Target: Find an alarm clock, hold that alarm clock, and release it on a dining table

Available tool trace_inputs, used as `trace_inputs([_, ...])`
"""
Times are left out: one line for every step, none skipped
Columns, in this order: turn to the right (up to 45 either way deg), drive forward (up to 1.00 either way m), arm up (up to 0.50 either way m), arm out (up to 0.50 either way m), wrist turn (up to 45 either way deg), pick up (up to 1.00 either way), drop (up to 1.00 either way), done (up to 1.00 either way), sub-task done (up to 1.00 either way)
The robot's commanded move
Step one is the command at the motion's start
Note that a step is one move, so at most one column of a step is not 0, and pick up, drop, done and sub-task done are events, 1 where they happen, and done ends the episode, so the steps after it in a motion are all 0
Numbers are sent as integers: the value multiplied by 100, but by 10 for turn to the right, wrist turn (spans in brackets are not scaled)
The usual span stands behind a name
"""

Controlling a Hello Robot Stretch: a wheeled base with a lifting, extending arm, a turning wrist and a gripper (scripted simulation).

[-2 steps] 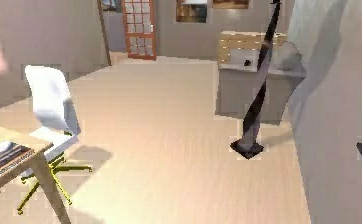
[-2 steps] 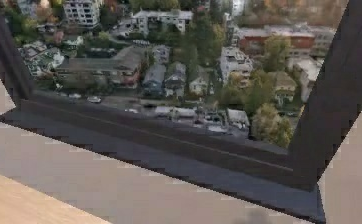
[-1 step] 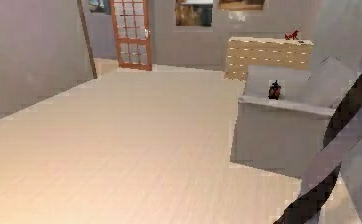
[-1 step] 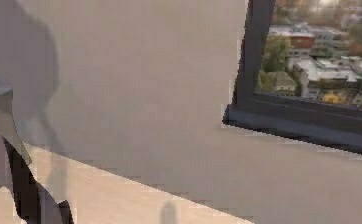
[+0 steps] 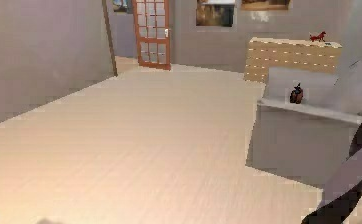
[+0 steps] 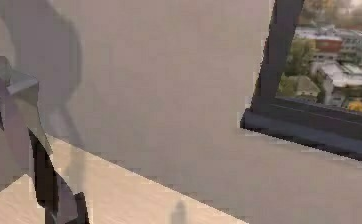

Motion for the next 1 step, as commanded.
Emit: trace_inputs([0, 70, 0, 0, 0, 0, 0, 0, 0])
